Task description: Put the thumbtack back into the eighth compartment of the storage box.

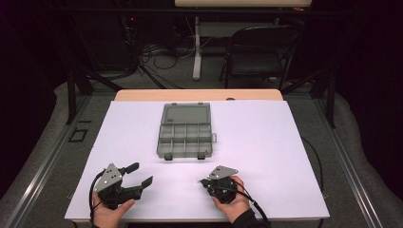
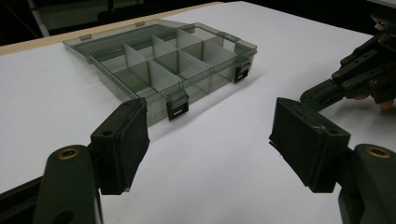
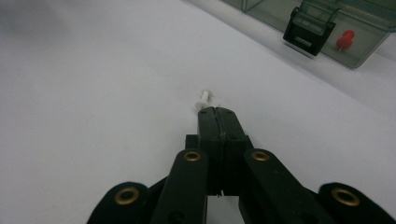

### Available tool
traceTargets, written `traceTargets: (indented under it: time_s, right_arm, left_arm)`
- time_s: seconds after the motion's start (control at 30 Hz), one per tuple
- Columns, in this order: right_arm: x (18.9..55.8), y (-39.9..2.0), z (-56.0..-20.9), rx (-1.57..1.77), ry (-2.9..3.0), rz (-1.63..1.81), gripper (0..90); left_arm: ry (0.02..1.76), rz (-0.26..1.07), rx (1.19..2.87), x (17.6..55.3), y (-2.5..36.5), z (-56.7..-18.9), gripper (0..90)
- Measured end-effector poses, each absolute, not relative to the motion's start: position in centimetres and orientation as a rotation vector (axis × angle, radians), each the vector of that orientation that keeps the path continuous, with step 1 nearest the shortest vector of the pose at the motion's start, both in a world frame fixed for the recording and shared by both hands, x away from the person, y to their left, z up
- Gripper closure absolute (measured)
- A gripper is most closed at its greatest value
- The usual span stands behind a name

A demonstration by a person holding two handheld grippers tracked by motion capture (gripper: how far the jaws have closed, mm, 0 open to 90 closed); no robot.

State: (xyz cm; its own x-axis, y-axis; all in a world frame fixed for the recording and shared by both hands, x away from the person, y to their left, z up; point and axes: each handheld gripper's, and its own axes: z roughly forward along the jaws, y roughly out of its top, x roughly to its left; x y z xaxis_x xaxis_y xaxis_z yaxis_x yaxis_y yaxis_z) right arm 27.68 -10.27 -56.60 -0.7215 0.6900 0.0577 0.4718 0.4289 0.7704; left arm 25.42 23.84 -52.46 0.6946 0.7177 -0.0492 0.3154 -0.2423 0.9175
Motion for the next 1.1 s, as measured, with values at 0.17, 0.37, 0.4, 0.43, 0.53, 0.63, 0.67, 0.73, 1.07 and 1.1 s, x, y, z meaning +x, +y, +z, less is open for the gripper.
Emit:
traceTargets:
  time_s: [0.17,0.37,0.4,0.43,0.53,0.63,0.67,0.73,1.07,1.1]
  right_arm:
    - [27.7,-10.4,-56.4,1.014,2.419,1.186,90.0]
    - [27.9,-11.0,-55.2,1.051,2.392,1.254,90.0]
    - [27.9,-11.1,-55.0,1.056,2.386,1.264,90.0]
    - [28.0,-11.1,-54.9,1.058,2.384,1.271,90.0]
    - [28.1,-11.4,-54.3,1.06,2.37,1.278,90.0]
    - [28.2,-11.5,-53.8,1.06,2.358,1.284,90.0]
    - [28.4,-11.7,-53.4,1.056,2.351,1.29,90.0]
    - [28.6,-11.8,-52.9,1.063,2.345,1.3,90.0]
    - [30.3,-12.5,-50.5,1.077,2.318,1.289,90.0]
    - [30.5,-12.5,-50.3,1.088,2.315,1.289,90.0]
  left_arm:
    - [0.816,0.47,1.833,25.4,23.9,-52.5,27.4]
    - [0.813,0.468,1.834,25.4,23.8,-52.5,27.4]
    - [0.814,0.468,1.835,25.4,23.8,-52.5,27.4]
    - [0.811,0.466,1.833,25.4,23.8,-52.5,27.4]
    - [0.812,0.464,1.832,25.4,23.8,-52.5,27.4]
    - [0.818,0.465,1.831,25.4,23.7,-52.5,27.4]
    - [0.819,0.465,1.831,25.4,23.7,-52.5,27.4]
    - [0.82,0.464,1.831,25.4,23.7,-52.5,27.4]
    - [0.819,0.464,1.83,25.5,23.7,-52.5,27.4]
    - [0.819,0.464,1.83,25.5,23.7,-52.5,27.4]
